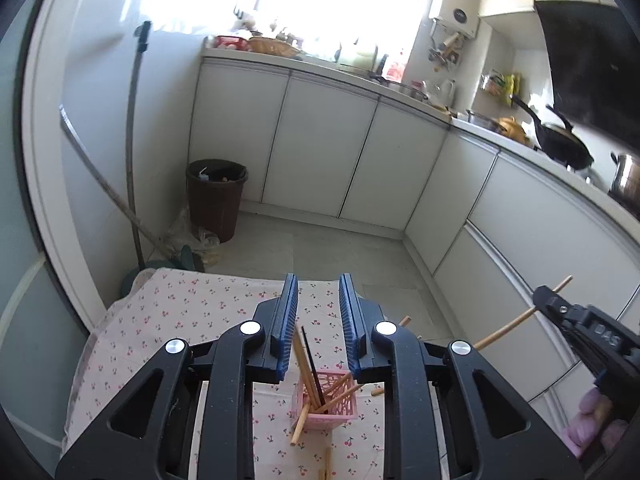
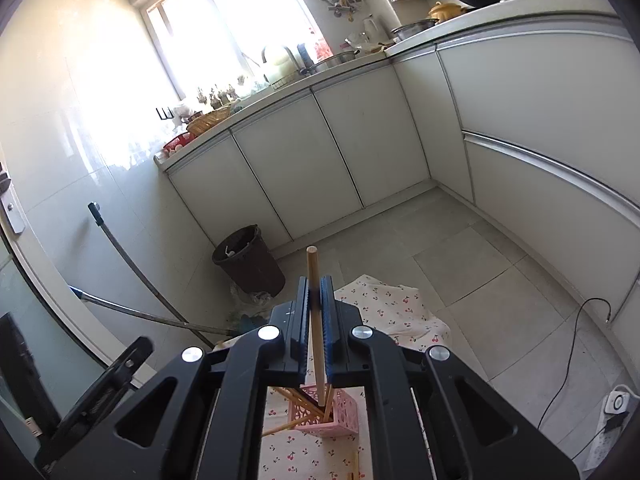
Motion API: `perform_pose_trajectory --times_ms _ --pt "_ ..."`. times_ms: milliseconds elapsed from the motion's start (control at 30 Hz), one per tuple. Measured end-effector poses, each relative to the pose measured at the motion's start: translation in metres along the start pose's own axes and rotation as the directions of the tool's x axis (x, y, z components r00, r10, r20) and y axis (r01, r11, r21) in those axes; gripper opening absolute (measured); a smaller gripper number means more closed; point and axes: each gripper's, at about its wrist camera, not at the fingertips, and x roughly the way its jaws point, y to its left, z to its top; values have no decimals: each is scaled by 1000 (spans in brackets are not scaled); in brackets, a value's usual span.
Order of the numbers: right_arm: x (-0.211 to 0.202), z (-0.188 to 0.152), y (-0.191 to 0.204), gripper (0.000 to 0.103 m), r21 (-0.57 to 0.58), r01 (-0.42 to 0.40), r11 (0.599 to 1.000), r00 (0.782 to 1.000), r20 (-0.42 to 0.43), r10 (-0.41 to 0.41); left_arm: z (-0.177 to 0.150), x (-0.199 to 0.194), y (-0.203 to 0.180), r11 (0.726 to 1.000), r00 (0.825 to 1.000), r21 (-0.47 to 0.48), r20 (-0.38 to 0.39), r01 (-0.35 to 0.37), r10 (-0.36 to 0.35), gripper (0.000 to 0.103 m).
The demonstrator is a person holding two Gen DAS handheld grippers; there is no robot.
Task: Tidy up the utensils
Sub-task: 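Open the left gripper to drop the chopstick into the pink holder, then lower the left gripper to the last chopsticks and close on one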
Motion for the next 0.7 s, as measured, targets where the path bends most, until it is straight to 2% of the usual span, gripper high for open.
perform_pose_trajectory --times_ms 167,267,400,533,600,700 --pt "16 -8 14 6 -27 20 999 1000 -3 -20 -3 -16 19 998 1000 -59 -13 -1 0 22" --pt "33 -17 24 6 -47 35 998 999 -4 -35 0 -24 21 998 1000 -65 1 8 -8 27" --pt "50 -33 29 14 -57 13 998 1000 -17 -14 -4 -23 20 999 1000 -48 -13 2 -3 30" --pt "38 -45 34 15 -120 42 992 999 -20 -45 -13 -24 11 1000 999 -1 -33 3 -3 30" --pt "31 -50 34 16 -141 54 989 998 -22 -58 -18 -26 5 1000 999 23 -40 -1 1 34" --pt "18 -59 32 24 -158 66 985 997 -29 -71 -30 -30 -5 998 999 59 -53 -7 10 38"
